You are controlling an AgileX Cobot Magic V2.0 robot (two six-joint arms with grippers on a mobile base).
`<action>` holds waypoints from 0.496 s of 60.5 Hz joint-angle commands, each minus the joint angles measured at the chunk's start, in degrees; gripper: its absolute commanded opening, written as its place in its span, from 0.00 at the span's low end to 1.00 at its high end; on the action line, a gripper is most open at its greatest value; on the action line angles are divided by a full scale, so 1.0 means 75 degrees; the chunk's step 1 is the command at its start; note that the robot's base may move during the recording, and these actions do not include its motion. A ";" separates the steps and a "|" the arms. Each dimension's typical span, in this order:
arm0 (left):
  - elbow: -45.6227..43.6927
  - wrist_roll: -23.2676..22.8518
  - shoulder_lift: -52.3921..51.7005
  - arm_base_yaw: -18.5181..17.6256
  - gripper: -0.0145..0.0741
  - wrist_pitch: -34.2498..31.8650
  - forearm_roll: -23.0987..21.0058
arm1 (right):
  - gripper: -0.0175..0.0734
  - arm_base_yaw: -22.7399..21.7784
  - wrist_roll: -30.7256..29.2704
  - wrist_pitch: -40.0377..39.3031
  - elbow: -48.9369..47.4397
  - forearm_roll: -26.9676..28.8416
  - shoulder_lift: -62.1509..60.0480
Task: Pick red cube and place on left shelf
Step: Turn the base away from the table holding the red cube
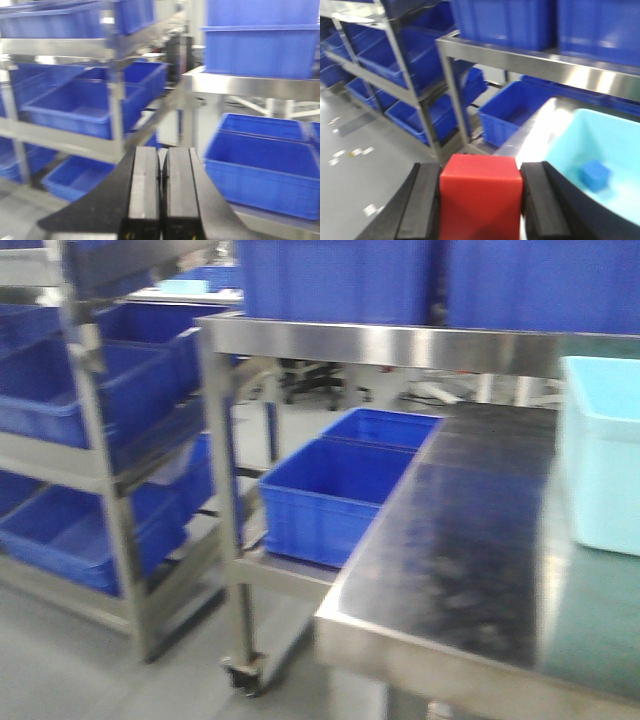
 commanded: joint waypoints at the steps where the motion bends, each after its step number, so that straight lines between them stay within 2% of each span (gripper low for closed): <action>1: 0.0188 0.0002 -0.0115 -0.0003 0.28 -0.0633 0.0000 | 0.23 -0.0029 -0.0056 -0.0664 -0.0194 -0.0035 0.0023; 30: 0.0188 0.0002 -0.0115 -0.0003 0.28 -0.0633 0.0000 | 0.23 -0.0029 -0.0056 -0.0664 -0.0194 -0.0035 0.0023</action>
